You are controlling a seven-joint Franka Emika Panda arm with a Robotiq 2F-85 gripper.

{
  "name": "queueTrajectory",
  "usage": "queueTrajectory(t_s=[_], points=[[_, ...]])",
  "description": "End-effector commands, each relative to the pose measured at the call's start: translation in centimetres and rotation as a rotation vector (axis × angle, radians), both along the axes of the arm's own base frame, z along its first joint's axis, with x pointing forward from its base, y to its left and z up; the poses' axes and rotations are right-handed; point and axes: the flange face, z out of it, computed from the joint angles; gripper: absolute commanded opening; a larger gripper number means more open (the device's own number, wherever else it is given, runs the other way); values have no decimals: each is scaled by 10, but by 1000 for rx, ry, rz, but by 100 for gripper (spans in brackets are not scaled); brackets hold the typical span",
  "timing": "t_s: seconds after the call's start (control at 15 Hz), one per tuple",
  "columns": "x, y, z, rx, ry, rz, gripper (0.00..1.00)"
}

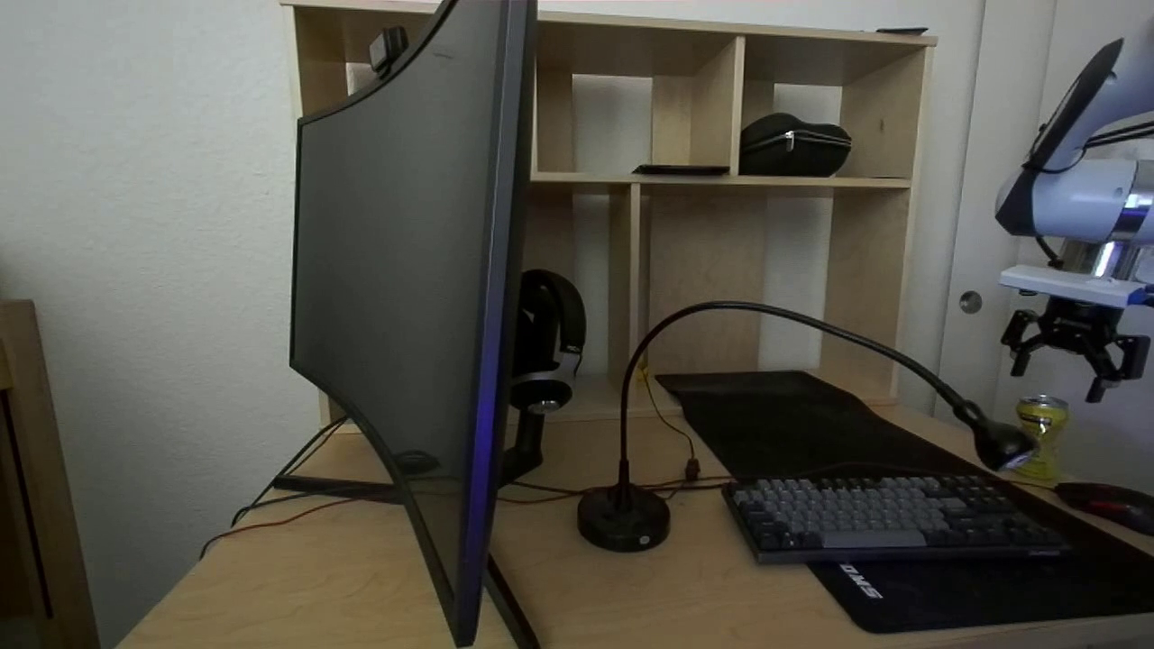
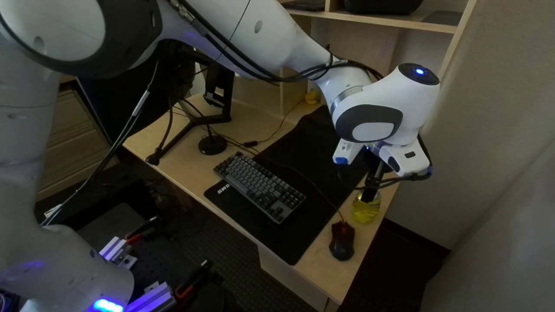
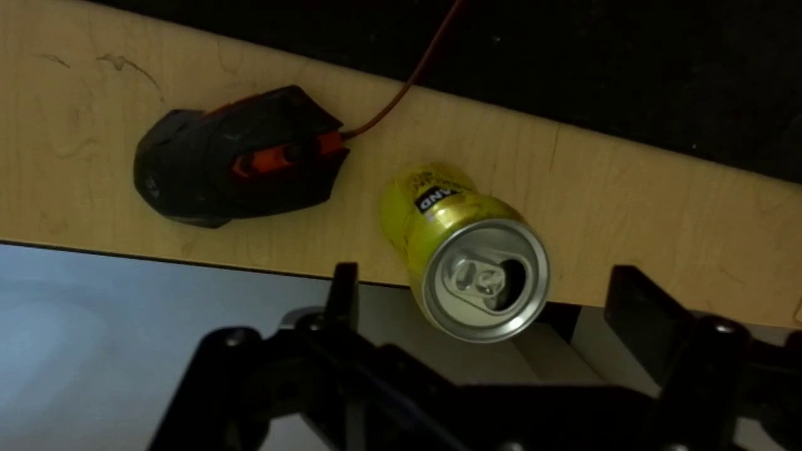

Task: Move the yellow can to the left

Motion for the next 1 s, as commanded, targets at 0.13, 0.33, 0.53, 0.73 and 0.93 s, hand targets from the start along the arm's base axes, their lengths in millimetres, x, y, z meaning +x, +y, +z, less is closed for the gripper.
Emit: queueTrajectory(t_s=[0.13, 0.33, 0.53, 0.73, 0.93], points=[[10, -3, -37, 31, -31, -96, 100], [13, -2, -49, 7, -30, -103, 100], [14, -3, -59, 12, -28, -94, 94], [16, -3, -64, 8, -22, -80, 60], [18, -4, -66, -1, -30, -74, 42]])
